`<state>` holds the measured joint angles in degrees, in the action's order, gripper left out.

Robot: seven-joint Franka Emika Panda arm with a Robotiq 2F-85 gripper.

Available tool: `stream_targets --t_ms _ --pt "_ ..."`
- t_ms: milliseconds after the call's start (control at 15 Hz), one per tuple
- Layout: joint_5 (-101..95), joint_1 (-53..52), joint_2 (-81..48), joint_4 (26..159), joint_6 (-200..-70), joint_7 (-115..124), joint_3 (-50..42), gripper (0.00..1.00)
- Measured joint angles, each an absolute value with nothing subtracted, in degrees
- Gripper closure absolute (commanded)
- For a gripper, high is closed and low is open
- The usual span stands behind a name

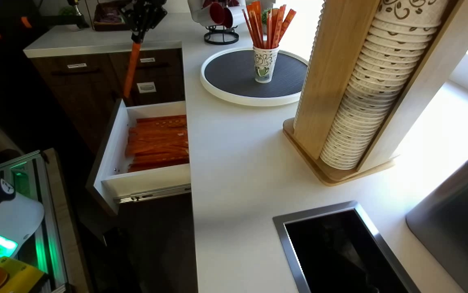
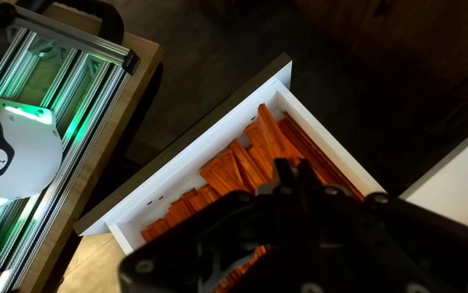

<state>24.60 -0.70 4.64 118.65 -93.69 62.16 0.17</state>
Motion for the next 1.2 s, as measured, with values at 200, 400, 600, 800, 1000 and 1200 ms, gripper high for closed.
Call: stream_targets --t_ms 200,400,600,800,1000,1200 --pt "24.6 -0.7 5.09 118.57 -93.69 62.43 0.19 0.98" --pt "24.63 -0.35 4.53 118.47 -93.66 62.31 0.05 0.98" --pt "24.83 0.46 3.35 118.85 -91.87 61.95 -0.9 0.98" --pt "24.81 1.69 2.26 120.53 -90.45 61.39 -2.15 0.98" --pt "24.54 2.84 1.33 122.92 -90.44 61.22 -3.26 0.98" --pt "23.78 3.73 0.71 124.94 -92.18 61.71 -4.09 0.98"
